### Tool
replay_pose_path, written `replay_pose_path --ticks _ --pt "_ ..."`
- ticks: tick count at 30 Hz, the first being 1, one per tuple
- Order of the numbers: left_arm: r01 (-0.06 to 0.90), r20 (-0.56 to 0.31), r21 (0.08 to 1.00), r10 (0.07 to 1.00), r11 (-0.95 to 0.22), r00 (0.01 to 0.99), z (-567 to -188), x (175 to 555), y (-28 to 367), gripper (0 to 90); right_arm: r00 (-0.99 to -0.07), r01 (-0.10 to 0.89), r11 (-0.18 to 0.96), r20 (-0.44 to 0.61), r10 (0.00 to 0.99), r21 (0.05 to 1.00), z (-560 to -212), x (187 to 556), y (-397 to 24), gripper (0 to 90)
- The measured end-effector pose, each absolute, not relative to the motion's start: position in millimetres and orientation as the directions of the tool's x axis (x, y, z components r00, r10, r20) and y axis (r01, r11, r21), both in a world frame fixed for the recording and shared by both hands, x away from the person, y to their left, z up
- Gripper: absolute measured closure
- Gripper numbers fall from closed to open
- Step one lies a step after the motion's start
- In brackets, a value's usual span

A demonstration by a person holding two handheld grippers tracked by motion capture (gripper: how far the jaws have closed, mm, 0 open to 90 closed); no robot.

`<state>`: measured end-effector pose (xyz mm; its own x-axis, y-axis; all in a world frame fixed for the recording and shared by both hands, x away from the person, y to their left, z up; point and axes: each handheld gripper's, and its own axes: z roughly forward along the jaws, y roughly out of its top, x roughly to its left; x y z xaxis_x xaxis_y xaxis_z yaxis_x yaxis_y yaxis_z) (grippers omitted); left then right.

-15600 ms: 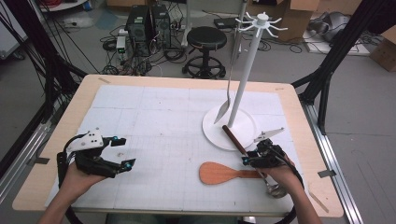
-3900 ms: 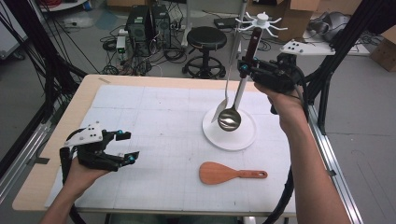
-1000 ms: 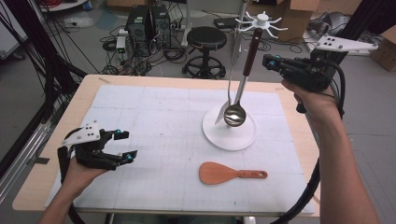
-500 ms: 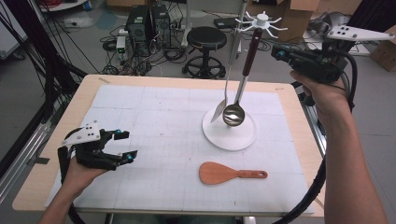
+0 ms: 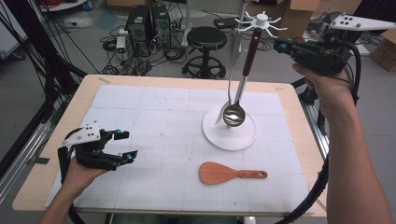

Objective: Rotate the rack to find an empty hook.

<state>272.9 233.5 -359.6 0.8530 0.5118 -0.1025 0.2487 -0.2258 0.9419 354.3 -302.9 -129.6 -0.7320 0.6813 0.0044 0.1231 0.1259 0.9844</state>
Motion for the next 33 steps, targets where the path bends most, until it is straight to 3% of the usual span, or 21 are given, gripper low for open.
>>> replay_pose_path --ticks 33 --pt "0.246 -0.101 0.943 0.508 -0.226 0.855 -358.2 272.3 232.0 23.7 -0.730 0.090 0.159 -0.043 0.682 0.983 -121.7 347.9 -286.1 89.5"
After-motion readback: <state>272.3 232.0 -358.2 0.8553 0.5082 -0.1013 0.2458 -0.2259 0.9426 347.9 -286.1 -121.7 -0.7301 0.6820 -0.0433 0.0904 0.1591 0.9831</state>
